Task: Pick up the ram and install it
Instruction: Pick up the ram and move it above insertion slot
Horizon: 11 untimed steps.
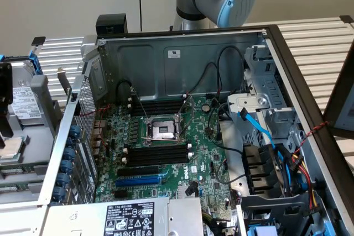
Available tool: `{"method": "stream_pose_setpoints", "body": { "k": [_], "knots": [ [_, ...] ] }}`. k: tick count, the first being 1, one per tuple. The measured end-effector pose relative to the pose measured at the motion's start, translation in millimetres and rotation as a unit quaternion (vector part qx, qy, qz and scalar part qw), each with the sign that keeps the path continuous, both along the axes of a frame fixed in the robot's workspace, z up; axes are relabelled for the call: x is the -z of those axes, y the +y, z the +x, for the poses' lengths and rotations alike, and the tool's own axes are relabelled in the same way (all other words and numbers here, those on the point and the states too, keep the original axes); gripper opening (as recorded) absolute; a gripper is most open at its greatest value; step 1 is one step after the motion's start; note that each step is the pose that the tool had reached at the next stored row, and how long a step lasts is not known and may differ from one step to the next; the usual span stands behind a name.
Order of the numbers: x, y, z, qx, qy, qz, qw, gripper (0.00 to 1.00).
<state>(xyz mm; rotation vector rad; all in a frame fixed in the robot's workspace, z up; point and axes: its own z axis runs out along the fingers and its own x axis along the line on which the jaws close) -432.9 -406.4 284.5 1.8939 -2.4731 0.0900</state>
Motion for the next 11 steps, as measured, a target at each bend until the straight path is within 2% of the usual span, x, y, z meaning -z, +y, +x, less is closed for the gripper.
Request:
{"method": "stream_pose_setpoints", "body": {
  "k": [3, 5, 11],
  "knots": [
    [4.9, 0.0, 0.3, -0.024, 0.0000, -0.0020, 0.9997, 0.31],
    [7.4, 0.0, 0.3, -0.042, -0.0001, -0.0021, 0.9991, 0.31],
    [15.4, -0.3, 0.2, -0.091, -0.0002, -0.0021, 0.9958, 0.31]
  ]
}}
